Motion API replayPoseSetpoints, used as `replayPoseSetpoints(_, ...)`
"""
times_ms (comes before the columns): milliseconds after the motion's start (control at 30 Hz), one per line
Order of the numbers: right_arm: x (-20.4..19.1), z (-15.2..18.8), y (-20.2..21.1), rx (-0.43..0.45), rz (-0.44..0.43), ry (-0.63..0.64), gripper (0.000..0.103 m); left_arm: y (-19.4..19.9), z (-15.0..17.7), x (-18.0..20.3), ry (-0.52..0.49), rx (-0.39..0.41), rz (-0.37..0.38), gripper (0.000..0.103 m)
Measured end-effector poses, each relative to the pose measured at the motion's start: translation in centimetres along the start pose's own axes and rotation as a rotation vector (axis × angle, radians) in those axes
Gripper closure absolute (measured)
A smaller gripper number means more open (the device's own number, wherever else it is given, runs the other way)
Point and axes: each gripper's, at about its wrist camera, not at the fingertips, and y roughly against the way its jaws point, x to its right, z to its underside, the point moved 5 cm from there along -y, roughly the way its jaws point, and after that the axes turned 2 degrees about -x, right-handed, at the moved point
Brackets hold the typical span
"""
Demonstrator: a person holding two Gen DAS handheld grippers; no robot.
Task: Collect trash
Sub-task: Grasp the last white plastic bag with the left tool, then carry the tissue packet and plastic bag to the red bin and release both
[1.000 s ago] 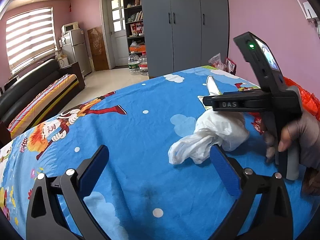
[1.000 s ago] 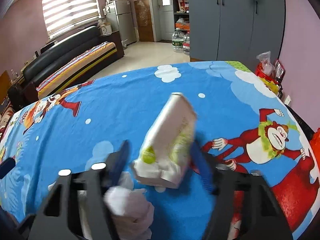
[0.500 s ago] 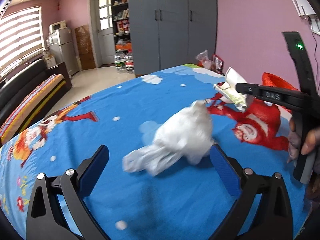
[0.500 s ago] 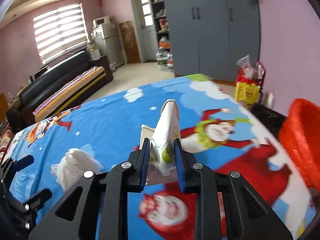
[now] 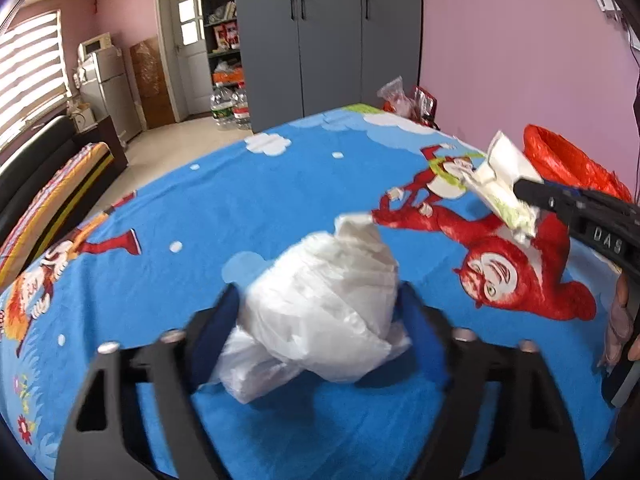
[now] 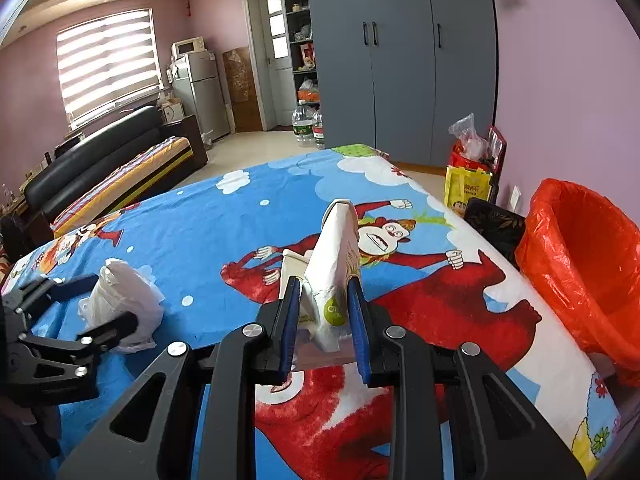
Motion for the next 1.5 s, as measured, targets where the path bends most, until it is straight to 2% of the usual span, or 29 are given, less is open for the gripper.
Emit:
replayPoseSetpoints(167, -0.1, 0.1, 0.1, 0.001, 0.007, 0.003, 0.078, 0.4, 0.1, 0.1, 0.003, 0.012, 0.002, 0.056)
replayPoseSetpoints(267, 0.0, 0.1, 0.3, 0.013, 0.009, -0.002, 0.078, 0.9, 0.1, 0.4, -0.006, 0.031, -0.002, 0.06)
replayPoseSetpoints(467, 0.4, 0.2, 2.6, 0.035, 0.002, -0.035, 0.077, 4.0, -0.5, 2.1, -0.026, 0.09, 0.018, 0.061)
replayPoseSetpoints(733, 2.7, 0.6, 7.0, 0.074, 0.03, -0.038, 0.077, 5.9, -0.8, 5.5, -0.062, 0.108, 0.064, 0.061)
replayPoseSetpoints(1033, 7.9, 2.5, 10.9, 0.095, 0.089, -0.09, 0.077, 6.8, -1.9, 11.5, -0.151, 0.123, 0.137, 0.061)
replayPoseSetpoints(1300, 12.3, 3.2, 13.2, 0.122, 0.146, -0.142, 0.077, 6.3, -3.6, 17.5, -0.203, 0.113, 0.251, 0.061)
replayPoseSetpoints(1500, 16.4, 3.8, 14.3, 0.127, 0.205, -0.21, 0.077, 5.6, -6.0, 21.7, -0.244, 0.13, 0.321, 0.061)
